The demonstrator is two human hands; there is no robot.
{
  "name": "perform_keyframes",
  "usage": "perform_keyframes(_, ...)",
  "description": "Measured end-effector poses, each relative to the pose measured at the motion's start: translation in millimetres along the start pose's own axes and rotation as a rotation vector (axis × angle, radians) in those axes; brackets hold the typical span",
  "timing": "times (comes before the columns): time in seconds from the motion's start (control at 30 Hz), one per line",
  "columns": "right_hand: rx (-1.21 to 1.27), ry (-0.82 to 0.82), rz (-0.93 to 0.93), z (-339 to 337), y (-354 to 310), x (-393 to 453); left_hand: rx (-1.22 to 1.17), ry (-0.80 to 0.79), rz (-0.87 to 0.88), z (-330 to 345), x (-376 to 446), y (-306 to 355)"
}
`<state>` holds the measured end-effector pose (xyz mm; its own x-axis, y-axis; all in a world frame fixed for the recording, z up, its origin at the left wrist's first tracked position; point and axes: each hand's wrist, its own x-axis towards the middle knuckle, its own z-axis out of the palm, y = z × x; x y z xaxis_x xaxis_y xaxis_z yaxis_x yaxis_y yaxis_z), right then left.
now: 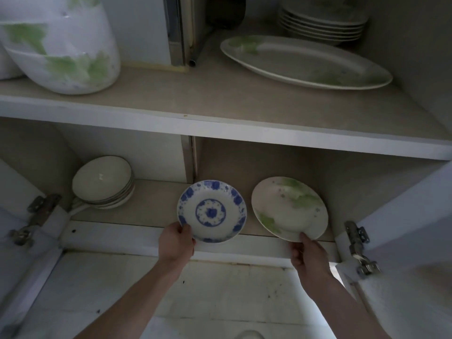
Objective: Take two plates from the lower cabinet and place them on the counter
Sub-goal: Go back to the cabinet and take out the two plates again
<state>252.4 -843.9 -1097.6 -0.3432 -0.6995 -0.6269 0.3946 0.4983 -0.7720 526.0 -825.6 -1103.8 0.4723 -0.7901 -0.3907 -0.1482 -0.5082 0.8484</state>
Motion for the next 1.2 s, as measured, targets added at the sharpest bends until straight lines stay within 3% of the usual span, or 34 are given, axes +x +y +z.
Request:
perform_keyframes(0.27, -0.095, -0.011, -0.026, -27.4, 6.5, -69.6, -0.014, 0.064, 0.029, -42.0, -54.5, 1.3)
perform_keyframes(0.4, -0.185, -0.015, -0.048, -46.3, -9.1, -125.8, -0.115, 0.051, -0.025, -73.7, -115.0, 36.8)
perform_keyframes(0.53, -0.26, -0.053, -0.033, -66.2, -37.5, -202.2, -0.058, 0.124, -0.076, -113.8, -173.2, 74.6)
perform_keyframes(0.8, -0.189, 0.008, 0.062, -78.4, -157.7, -388.6, -0.037, 0.203, -0.278, -228.2, -314.4, 192.6)
perform_keyframes(0.93, -0.203, 0.065, 0.049, -75.8, -232.1, -474.1, -0.031, 0.223, -0.266, -294.2, -379.4, 264.1)
perform_keyframes(1.2, -0.196, -0.031, -0.003, -65.3, -349.8, -621.2, -0.1, 0.173, -0.3, -380.1, -476.1, 409.2)
